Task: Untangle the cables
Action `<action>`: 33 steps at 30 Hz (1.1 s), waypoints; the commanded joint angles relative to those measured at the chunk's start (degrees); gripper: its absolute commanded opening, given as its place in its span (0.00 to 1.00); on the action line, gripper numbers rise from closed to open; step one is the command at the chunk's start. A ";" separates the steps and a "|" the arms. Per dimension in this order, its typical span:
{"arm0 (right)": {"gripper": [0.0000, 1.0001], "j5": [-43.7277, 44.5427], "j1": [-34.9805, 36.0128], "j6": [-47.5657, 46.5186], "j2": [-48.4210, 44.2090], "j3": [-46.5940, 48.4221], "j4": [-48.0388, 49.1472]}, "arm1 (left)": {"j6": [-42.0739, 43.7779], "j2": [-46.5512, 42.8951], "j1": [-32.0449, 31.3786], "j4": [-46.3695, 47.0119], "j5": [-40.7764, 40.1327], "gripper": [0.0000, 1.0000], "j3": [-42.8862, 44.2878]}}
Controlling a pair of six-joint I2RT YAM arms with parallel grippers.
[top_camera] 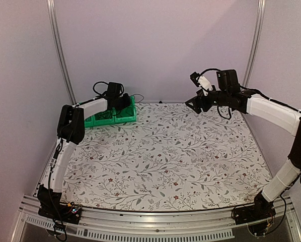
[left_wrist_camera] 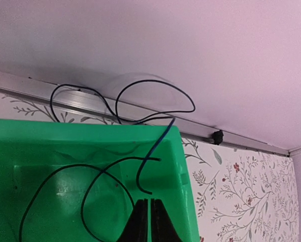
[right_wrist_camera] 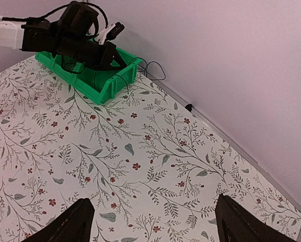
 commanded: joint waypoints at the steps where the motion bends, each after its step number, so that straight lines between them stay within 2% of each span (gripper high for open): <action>1: 0.88 0.60 -0.82 -0.05 1.51 0.48 0.96 | 1.03 -2.38 1.11 -2.30 -0.10 0.00 -5.23; 8: 0.88 0.63 -1.10 0.29 1.66 0.06 1.37 | 4.53 -13.71 2.11 0.18 -0.72 0.01 -20.60; 12: 0.88 0.06 -1.29 0.44 1.95 0.20 1.39 | 2.18 -13.81 2.31 -1.59 -2.45 0.34 -19.23; 14: 0.88 -0.24 -1.30 0.55 2.17 0.30 1.58 | 1.11 -13.16 2.23 -0.26 -2.37 0.42 -18.47; 16: 0.88 -0.73 -1.30 0.69 2.35 0.31 1.70 | 0.12 -11.96 2.12 0.93 -2.17 0.45 -16.94; 23: 0.88 -1.03 -1.34 0.89 2.32 -0.12 1.54 | -0.69 -4.73 1.94 -1.02 -1.95 0.41 -7.00; 27: 0.88 -0.64 -1.35 0.83 2.34 -0.31 1.51 | -0.82 -3.09 1.94 -1.27 -1.64 0.32 -5.25; 33: 0.88 -0.45 -1.43 0.61 2.83 0.13 1.72 | -0.84 -2.25 2.02 -0.96 -0.20 0.32 -5.50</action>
